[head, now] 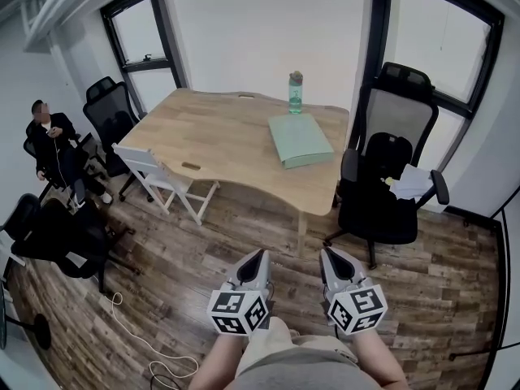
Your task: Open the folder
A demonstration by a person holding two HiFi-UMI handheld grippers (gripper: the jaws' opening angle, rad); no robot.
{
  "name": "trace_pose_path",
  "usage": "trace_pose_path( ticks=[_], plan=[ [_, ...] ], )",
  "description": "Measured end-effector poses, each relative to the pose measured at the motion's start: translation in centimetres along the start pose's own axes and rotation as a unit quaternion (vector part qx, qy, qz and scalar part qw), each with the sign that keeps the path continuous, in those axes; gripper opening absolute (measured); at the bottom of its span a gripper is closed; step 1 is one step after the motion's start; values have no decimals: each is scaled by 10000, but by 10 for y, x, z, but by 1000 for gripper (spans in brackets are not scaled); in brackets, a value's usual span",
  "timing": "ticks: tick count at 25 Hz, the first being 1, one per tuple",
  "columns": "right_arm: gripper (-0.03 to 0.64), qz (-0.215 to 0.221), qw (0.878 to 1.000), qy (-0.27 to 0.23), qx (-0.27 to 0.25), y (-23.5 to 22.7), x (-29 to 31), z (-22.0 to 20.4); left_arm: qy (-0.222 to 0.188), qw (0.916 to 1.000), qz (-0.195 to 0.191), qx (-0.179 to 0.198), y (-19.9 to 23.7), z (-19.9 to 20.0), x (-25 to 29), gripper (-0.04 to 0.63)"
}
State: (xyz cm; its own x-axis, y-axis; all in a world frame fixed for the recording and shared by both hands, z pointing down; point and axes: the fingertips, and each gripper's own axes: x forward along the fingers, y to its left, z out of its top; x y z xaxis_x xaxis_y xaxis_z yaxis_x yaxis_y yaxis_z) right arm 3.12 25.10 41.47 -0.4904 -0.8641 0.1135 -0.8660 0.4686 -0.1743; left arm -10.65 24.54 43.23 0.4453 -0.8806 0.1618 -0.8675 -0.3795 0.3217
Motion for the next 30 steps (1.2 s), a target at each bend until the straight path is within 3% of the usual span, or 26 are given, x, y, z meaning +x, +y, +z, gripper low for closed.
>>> trace_pose_path(
  ticks=[14,30],
  plan=[
    [2,-79,9999,131,-51,-30,19,-2,107,9998,-87,117,-5,1,40,5],
    [2,-222,9997,115,65,-103,114,17,123,9996,-142,225,30,28,154,5]
  ],
)
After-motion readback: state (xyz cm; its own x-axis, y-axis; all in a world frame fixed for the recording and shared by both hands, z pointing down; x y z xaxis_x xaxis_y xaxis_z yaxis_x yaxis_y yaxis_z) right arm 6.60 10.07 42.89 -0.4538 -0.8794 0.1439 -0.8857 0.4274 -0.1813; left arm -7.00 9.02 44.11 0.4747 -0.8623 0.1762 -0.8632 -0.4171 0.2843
